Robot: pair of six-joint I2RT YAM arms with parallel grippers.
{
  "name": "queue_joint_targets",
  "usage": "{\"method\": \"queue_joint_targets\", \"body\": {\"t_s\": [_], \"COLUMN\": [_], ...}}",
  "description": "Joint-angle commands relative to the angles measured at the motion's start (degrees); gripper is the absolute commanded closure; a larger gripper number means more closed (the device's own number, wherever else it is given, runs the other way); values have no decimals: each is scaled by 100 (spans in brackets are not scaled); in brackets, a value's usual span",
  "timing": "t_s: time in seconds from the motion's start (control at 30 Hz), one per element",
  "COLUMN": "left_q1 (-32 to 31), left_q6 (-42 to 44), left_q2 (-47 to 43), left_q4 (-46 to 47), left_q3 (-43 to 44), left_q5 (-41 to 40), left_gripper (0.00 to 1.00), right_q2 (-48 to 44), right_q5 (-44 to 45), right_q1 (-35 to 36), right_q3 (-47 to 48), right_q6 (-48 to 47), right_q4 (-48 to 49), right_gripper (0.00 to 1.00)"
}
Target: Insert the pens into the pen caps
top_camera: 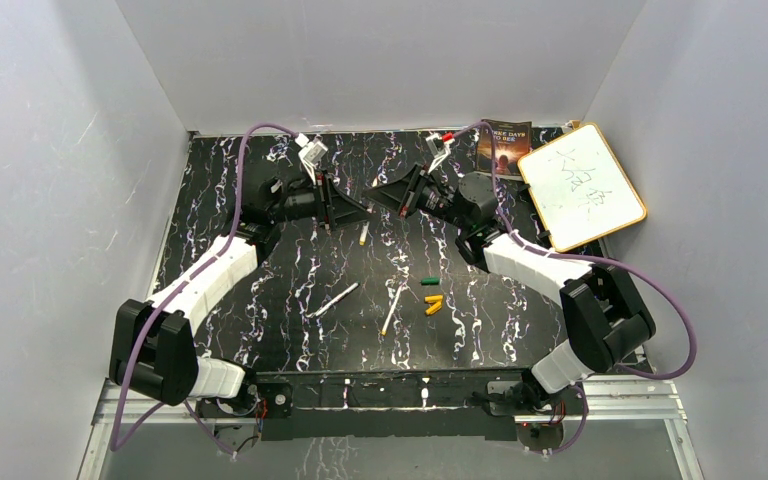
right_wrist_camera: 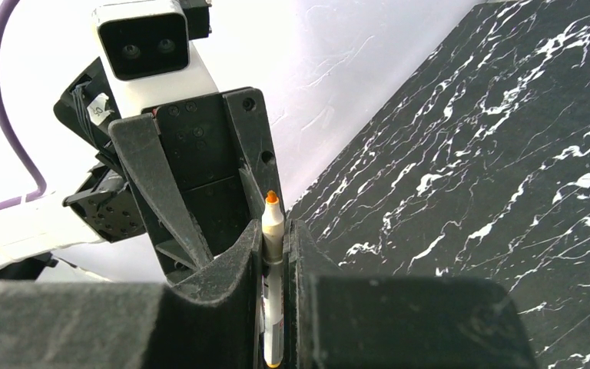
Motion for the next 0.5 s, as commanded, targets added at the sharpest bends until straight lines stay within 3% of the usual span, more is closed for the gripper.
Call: {"method": "queue_joint_targets", "body": {"t_s": [0.0,0.27,0.47], "left_q1": [-7,-7,-7], "left_q6": [-279,-471,-409], "left_q2": [-47,-39,-69], "left_q4": [526,844,751], "left_q3": [34,-95,-97], "left_q5": [50,111,182], "left_gripper": [62,56,64], "right_q2": [-215,-71,4], "right_q5": [-53,-90,-134], "right_q1": [-20,-18,-18], "right_q3": [-102,-226,-45], "right_q6": [344,804,736], "right_q4": [743,1708,1610], "right_gripper": [100,100,100]}}
